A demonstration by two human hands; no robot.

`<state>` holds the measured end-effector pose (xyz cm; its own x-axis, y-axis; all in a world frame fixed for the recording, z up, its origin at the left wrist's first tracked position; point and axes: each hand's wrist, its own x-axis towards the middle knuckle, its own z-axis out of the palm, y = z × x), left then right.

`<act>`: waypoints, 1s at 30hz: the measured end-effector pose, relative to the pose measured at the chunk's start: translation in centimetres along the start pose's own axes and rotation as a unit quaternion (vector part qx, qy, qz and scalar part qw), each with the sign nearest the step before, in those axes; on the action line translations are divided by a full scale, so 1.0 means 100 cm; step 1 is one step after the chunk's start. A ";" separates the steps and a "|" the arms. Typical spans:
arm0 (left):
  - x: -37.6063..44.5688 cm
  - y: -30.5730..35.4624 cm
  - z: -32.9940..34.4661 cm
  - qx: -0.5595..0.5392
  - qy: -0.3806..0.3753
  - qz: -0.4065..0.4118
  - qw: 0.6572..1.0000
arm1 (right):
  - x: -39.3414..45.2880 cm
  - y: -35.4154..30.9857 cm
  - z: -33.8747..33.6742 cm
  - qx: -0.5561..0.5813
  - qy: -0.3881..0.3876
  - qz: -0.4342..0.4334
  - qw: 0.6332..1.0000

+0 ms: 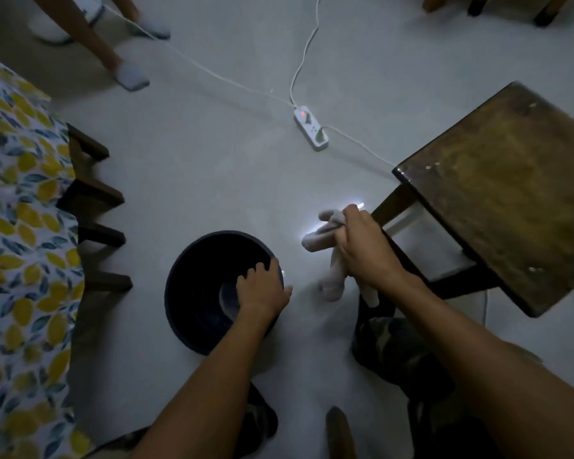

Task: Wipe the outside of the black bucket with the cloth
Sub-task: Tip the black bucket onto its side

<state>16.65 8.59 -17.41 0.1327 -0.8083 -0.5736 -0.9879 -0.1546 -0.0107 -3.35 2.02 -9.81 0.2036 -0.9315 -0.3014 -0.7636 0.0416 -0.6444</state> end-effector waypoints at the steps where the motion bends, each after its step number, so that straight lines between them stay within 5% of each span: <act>1: 0.011 0.001 0.008 0.002 -0.002 -0.006 1.000 | 0.006 0.006 0.007 -0.003 -0.014 0.007 1.000; 12: 0.063 0.015 0.054 0.000 0.006 -0.059 0.998 | 0.043 0.052 0.066 -0.008 -0.041 0.064 0.997; 22: 0.029 -0.023 0.019 -0.223 0.039 -0.083 0.971 | 0.024 0.011 0.067 0.006 -0.076 0.050 0.996; 30: -0.010 -0.085 0.005 -0.393 0.129 -0.142 0.899 | -0.001 -0.050 0.047 0.011 -0.066 -0.011 0.998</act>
<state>24.90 10.94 -17.15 0.4849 -0.7617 -0.4297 -0.5629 -0.6479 0.5133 3.37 3.62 -9.87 0.2998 -0.8768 -0.3761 -0.7445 0.0315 -0.6669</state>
